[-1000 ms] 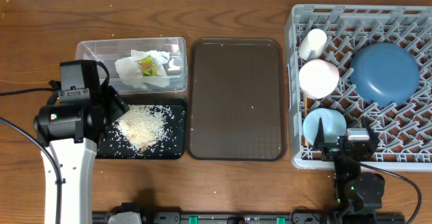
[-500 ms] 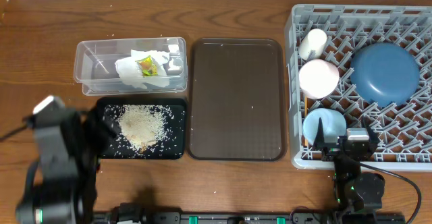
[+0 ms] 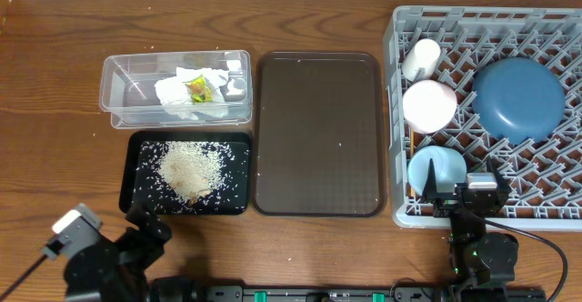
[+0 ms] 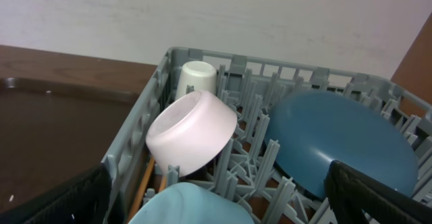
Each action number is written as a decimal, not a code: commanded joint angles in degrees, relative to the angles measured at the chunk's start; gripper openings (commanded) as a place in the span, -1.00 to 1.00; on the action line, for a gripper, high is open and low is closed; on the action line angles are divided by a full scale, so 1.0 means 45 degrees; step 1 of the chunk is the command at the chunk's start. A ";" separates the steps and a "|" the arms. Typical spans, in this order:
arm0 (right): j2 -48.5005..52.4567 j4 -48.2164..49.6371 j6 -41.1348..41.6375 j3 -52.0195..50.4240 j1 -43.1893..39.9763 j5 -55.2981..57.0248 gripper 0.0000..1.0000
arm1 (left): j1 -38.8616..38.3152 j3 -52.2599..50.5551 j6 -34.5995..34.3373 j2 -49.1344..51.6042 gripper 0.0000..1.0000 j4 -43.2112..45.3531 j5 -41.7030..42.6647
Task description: Sort waste into correct bins and load items into the dishwasher rack
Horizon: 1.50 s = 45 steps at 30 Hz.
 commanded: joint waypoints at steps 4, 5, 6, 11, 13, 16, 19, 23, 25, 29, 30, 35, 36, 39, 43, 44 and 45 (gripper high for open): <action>-0.0083 -0.0049 -0.0087 -0.0015 -0.0189 -0.0063 0.99 | 0.0044 -0.2016 -0.0981 -0.1443 0.82 0.0223 0.0214; -0.0083 -0.0049 -0.0087 -0.0015 -0.0189 -0.0063 0.98 | 0.0044 -0.2370 -0.1156 -0.1695 0.82 0.0471 0.0219; -0.0083 -0.0049 -0.0087 -0.0015 -0.0189 -0.0063 0.98 | 0.0044 -0.2657 -0.1311 -0.1914 0.82 0.0767 0.0219; -0.0083 -0.0049 -0.0087 -0.0015 -0.0189 -0.0063 0.98 | 0.0039 -0.4279 -0.1593 -0.3259 0.82 0.3347 0.0515; -0.0083 -0.0049 -0.0087 -0.0015 -0.0189 -0.0063 0.99 | -0.0068 -0.4988 -0.1598 -0.3871 0.82 0.4711 0.0641; -0.0083 -0.0049 -0.0087 -0.0015 -0.0189 -0.0063 0.99 | -0.0316 -0.5697 -0.1593 -0.3808 0.82 0.6669 0.0952; -0.0083 -0.0049 -0.0087 -0.0015 -0.0189 -0.0063 0.98 | -0.0636 -0.6397 -0.1593 -0.3837 0.83 0.8748 0.0996; -0.0083 -0.0049 -0.0087 -0.0015 -0.0189 -0.0063 0.98 | -0.0928 -0.7558 -0.1588 -0.3837 0.83 1.1769 0.0996; -0.0083 -0.0049 -0.0087 -0.0015 -0.0189 -0.0063 0.99 | -0.1039 -0.8325 -0.1588 -0.3837 0.82 1.3294 0.0996; -0.0083 -0.0049 -0.0087 -0.0015 -0.0189 -0.0063 0.99 | -0.1248 -0.9481 -0.1588 -0.3837 0.82 1.4809 0.1015; -0.0083 -0.0049 -0.0087 -0.0015 -0.0189 -0.0063 0.98 | -0.1297 -0.9734 -0.1588 -0.3837 0.82 1.5008 0.1044; -0.0083 -0.0049 -0.0087 -0.0015 -0.0189 -0.0063 0.99 | -0.1404 -1.0783 -0.1443 -0.3837 0.83 1.5222 0.1200; -0.0083 -0.0049 -0.0087 -0.0015 -0.0189 -0.0063 0.99 | -0.1399 -1.0919 -0.1326 -0.3837 0.82 1.5217 0.1239; -0.0083 -0.0049 -0.0087 -0.0015 -0.0189 -0.0063 0.99 | -0.1399 -1.1390 -0.0976 -0.3842 0.82 1.5222 0.1239; -0.0083 -0.0049 -0.0087 -0.0015 -0.0189 -0.0063 0.99 | -0.1399 -1.1404 0.0102 -0.3842 0.82 1.4236 0.1234; -0.0083 -0.0049 -0.0087 -0.0015 -0.0189 -0.0063 0.98 | -0.1399 -1.1404 0.0408 -0.3842 0.82 1.4124 0.1234; -0.0083 -0.0049 -0.0087 -0.0015 -0.0189 -0.0063 0.99 | -0.1399 -1.1404 0.0748 -0.3842 0.83 1.4003 0.1234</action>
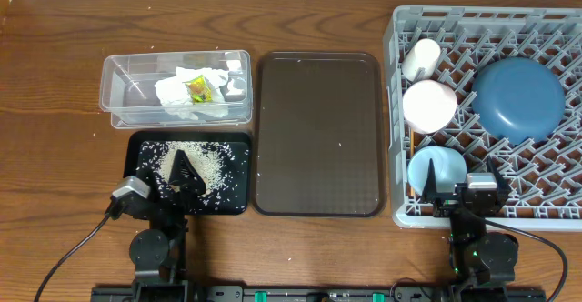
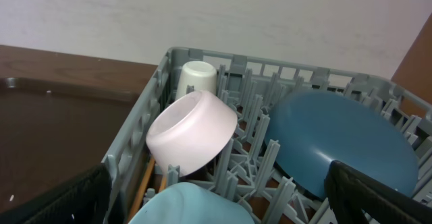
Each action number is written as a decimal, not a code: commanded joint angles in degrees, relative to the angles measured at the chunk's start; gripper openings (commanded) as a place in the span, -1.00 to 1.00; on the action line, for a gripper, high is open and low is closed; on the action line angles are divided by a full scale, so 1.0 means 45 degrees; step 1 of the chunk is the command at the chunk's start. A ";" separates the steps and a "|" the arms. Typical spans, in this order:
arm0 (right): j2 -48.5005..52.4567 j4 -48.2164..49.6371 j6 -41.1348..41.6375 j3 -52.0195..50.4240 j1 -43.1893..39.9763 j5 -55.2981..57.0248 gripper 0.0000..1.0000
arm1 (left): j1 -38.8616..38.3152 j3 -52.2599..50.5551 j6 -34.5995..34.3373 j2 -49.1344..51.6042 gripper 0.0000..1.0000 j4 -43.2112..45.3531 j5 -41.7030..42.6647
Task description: Sort waste into correct bins and load items into the dishwasher rack
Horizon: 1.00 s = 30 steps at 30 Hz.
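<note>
The grey dishwasher rack [image 1: 396, 111] holds a white cup [image 1: 421, 58], a pink bowl [image 1: 429, 105], a dark blue plate [image 1: 518, 99] and a light blue bowl [image 1: 435, 168]. My right gripper [image 1: 459, 176] hangs open over the rack's near edge, the light blue bowl [image 2: 192, 205] between its fingers [image 2: 67, 197], untouched. The clear bin [image 1: 118, 79] contains white tissue [image 1: 186, 93] and a yellow-green wrapper [image 1: 197, 88]. The black tray [image 1: 236, 147] carries spilled rice [image 1: 195, 161]. My left gripper [image 1: 168, 173] sits open over that tray's near edge.
An empty brown serving tray [image 1: 318, 134] lies between the bins and the rack. A thin wooden stick [image 2: 142, 183] stands along the rack's left wall beside the pink bowl [image 2: 192, 133]. Both arm bases sit at the table's front edge.
My left arm was folded off the table's front left corner; now it stands further right with its gripper over the near edge of the rice tray. The right arm and all dishes are unchanged.
</note>
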 commanded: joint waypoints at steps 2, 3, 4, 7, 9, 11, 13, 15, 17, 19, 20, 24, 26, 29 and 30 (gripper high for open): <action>-0.0083 -0.0053 -0.0087 -0.0015 -0.0189 -0.0053 0.99 | -0.0049 -0.0039 0.2055 -0.0107 0.83 -0.0704 0.0049; -0.0083 -0.0053 -0.0087 -0.0015 -0.0189 -0.0053 0.99 | -0.0049 -0.0039 0.2453 -0.0107 0.83 -0.0933 0.0112; -0.0083 -0.0053 -0.0087 -0.0015 -0.0189 -0.0053 0.99 | -0.0049 -0.0039 0.3065 -0.0107 0.82 -0.1064 0.0306; -0.0083 -0.0053 -0.0087 -0.0015 -0.0189 -0.0053 0.98 | -0.0049 -0.0039 0.4818 -0.0107 0.83 -0.1093 0.1005; -0.0083 -0.0053 -0.0087 -0.0015 -0.0189 -0.0053 0.98 | -0.0049 -0.0039 0.5401 -0.0107 0.82 -0.1098 0.1039; -0.0083 -0.0053 -0.0087 -0.0015 -0.0189 -0.0053 0.98 | -0.0049 -0.0039 0.5770 -0.0107 0.82 -0.1093 0.1039; -0.0083 -0.0053 -0.0087 -0.0015 -0.0189 -0.0053 0.98 | -0.0049 -0.0039 0.5921 -0.0107 0.82 -0.1093 0.1044; -0.0083 -0.0053 -0.0087 -0.0015 -0.0189 -0.0053 0.99 | -0.0049 -0.0039 0.5940 -0.0107 0.83 -0.1093 0.1044; -0.0083 -0.0053 -0.0087 -0.0015 -0.0189 -0.0053 0.99 | -0.0049 -0.0039 0.5931 -0.0107 0.82 -0.1093 0.1039; -0.0083 -0.0053 -0.0087 -0.0015 -0.0189 -0.0053 0.98 | -0.0034 -0.0039 0.5931 -0.0107 0.83 -0.1093 0.1035; -0.0083 -0.0053 -0.0087 -0.0015 -0.0189 -0.0053 0.99 | -0.0034 -0.0039 0.5931 -0.0107 0.82 -0.1093 0.1035; -0.0083 -0.0053 -0.0087 -0.0015 -0.0189 -0.0053 0.99 | -0.0015 -0.0039 0.5931 -0.0107 0.82 -0.1093 0.1030; -0.0083 -0.0053 -0.0087 -0.0015 -0.0189 -0.0053 0.99 | -0.0015 -0.0039 0.5931 -0.0092 0.82 -0.1093 0.1035; -0.0083 -0.0053 -0.0087 -0.0015 -0.0189 -0.0053 0.98 | -0.0015 -0.0039 0.5931 -0.0078 0.83 -0.1093 0.1035; -0.0083 -0.0053 -0.0087 -0.0015 -0.0189 -0.0053 0.98 | -0.0015 -0.0039 0.5931 -0.0078 0.83 -0.1093 0.1035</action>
